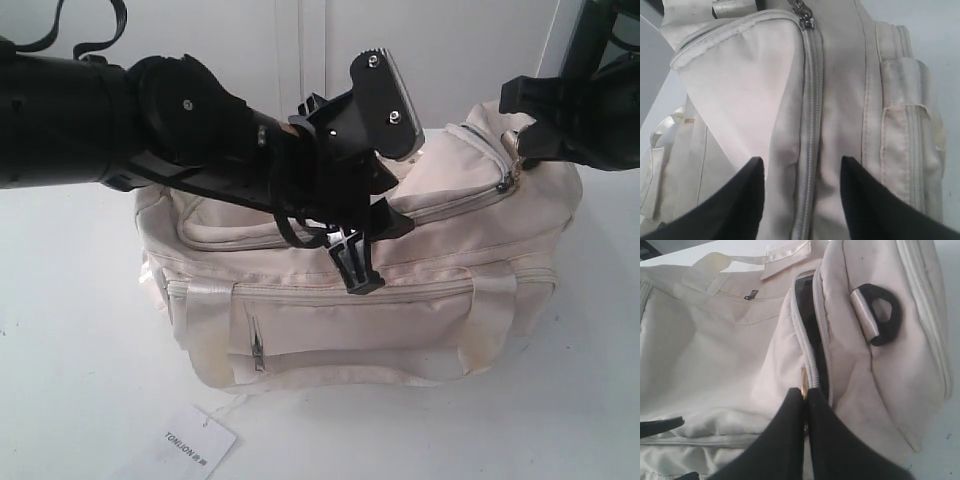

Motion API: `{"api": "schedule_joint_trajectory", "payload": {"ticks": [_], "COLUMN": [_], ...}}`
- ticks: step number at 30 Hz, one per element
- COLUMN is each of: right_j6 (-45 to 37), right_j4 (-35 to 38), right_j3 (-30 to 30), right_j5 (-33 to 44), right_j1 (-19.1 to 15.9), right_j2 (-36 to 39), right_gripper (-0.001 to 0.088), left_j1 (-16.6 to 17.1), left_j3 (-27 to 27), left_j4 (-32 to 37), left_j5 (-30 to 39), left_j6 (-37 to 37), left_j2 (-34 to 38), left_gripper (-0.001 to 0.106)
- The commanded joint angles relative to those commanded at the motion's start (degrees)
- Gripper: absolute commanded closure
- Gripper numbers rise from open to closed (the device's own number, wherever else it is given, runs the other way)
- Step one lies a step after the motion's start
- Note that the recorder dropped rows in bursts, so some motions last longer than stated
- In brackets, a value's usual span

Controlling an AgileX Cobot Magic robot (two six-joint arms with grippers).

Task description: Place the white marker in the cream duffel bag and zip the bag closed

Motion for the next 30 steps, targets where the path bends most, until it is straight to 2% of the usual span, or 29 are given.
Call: {"api": "schedule_joint_trajectory", "payload": {"ticks": [6, 10, 15, 17, 24, 30], "right_j6": [0.0, 0.0, -0.1, -0.1, -0.4, -0.4], "right_j4": [0.0, 0.0, 0.0, -0.1, -0.3, -1.8], "right_j3": [0.0, 0.0, 0.0, 0.0, 0.0, 0.0], "right_j5": [-0.3, 0.1, 0.1, 0.1, -0.1, -2.8], "right_j1": [0.0, 0.0, 0.0, 0.0, 0.0, 0.0], "right_j2": [0.0, 0.0, 0.0, 0.0, 0.0, 0.0], "right_gripper": [0.0868, 0.0868, 0.0868, 0.0868, 0.0868, 0.0868], "left_j1": [-1.6, -3.2, -3.4, -3.4, -3.4, -3.3], "left_j3": [-0.1, -0.3, -3.2, -3.5, -3.5, -3.5], "left_j4": [-1.4, -1.4, -1.4, -1.4, -0.9, -0.7], "left_j5": [-2.0, -7.6, -7.4, -7.1, -3.3, -2.9], "left_j6": [0.0, 0.0, -2.0, -2.0, -1.1, -1.1], "left_j2": [1.7, 4.0, 6.1, 6.7, 8.0, 7.9], "left_gripper": [0.053, 0.053, 0.054, 0.059, 0.103, 0.105]}}
